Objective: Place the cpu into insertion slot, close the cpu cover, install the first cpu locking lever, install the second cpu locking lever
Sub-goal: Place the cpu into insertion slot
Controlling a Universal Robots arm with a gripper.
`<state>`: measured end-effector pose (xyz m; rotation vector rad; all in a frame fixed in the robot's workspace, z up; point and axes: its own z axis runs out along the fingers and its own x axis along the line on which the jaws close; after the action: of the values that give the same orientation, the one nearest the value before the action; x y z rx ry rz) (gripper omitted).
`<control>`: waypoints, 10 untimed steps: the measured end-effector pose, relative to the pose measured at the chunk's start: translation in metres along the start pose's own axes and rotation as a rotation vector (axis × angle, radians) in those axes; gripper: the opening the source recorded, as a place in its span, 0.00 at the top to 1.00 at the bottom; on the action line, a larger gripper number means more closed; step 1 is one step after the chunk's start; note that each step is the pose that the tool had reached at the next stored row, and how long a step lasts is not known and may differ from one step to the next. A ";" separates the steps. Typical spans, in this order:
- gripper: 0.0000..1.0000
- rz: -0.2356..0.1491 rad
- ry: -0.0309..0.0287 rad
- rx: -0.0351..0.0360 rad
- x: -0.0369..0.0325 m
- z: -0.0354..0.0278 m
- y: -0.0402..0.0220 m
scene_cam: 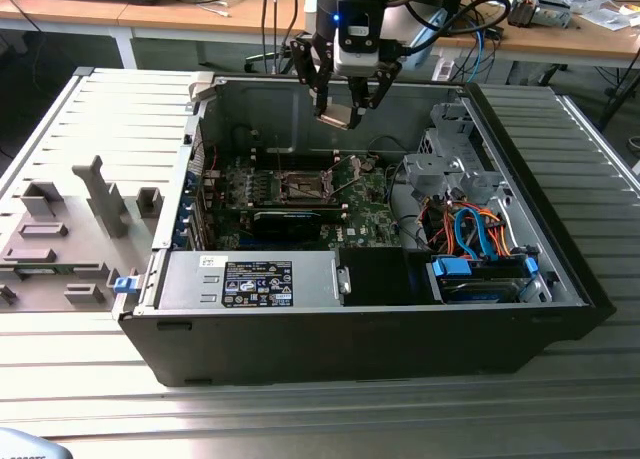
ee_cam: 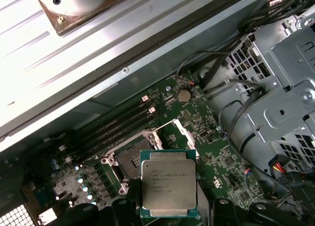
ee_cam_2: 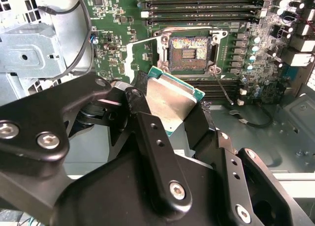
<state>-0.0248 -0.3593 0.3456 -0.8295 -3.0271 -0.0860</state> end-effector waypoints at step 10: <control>0.46 0.020 -0.0011 -0.0004 0.0000 0.0004 0.0000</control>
<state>-0.0247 -0.3593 0.3452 -0.8602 -3.0192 -0.0861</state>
